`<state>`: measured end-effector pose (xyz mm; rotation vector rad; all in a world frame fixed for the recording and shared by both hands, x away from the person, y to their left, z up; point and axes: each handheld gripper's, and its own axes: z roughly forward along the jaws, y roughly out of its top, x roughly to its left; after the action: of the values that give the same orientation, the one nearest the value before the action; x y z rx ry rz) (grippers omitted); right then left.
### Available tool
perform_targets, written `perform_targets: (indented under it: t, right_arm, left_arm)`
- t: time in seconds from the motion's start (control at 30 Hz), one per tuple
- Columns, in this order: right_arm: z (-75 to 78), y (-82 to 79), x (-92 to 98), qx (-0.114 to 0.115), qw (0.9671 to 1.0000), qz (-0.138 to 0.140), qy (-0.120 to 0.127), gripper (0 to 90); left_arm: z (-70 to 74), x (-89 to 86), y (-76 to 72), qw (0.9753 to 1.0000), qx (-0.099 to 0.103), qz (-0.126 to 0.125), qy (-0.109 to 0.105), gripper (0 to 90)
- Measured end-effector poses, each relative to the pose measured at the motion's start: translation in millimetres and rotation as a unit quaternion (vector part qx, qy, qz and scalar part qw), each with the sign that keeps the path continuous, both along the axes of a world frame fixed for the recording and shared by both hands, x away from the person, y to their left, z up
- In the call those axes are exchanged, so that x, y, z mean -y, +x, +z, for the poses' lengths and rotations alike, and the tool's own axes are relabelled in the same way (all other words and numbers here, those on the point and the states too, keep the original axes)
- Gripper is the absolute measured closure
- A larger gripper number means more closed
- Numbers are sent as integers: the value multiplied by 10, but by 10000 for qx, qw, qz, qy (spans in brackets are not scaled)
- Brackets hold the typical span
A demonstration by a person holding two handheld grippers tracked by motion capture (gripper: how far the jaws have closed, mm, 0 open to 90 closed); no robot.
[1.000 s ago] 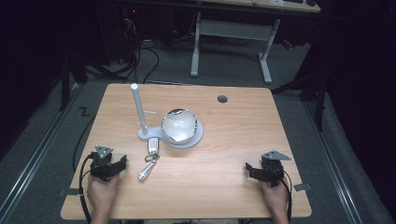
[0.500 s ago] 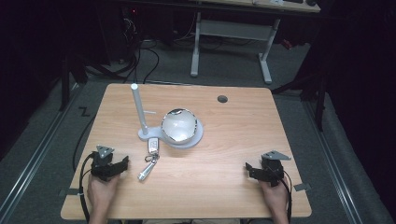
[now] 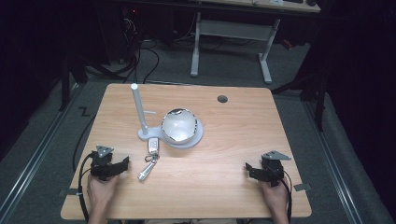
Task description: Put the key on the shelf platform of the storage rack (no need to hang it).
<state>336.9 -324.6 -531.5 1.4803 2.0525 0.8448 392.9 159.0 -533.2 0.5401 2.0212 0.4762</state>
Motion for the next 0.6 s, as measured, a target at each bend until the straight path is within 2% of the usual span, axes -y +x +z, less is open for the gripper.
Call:
perform_targets:
  t: [0.07,0.13,0.2,0.33,0.4,0.47,0.53,0.6]
  right_arm:
    - [0,-1,-1,0,10000,12,0,228]
    - [-1,0,-2,7,10000,13,1,228]
    - [-1,0,-2,6,10000,12,1,228]
    - [-1,0,-2,7,10000,12,1,228]
    - [-1,0,-2,7,10000,12,0,228]
    - [-1,0,-2,7,10000,12,0,228]
    - [-1,0,-2,8,10000,13,-1,228]
    - [0,-1,-2,1,10000,14,-3,228]
  left_arm:
    - [10,2,-9,10000,42,-73,-16,252]
    - [52,6,-20,9998,81,-13,-161,263]
    - [73,-23,-44,9997,141,-167,-135,284]
    - [126,3,-67,9996,63,-148,-225,288]
    - [145,13,-84,9994,111,-271,-161,288]
    - [162,32,-85,9994,104,-223,-231,289]
    - [188,109,-110,9994,111,-305,-106,290]
    - [196,131,-119,9993,117,-345,-71,293]
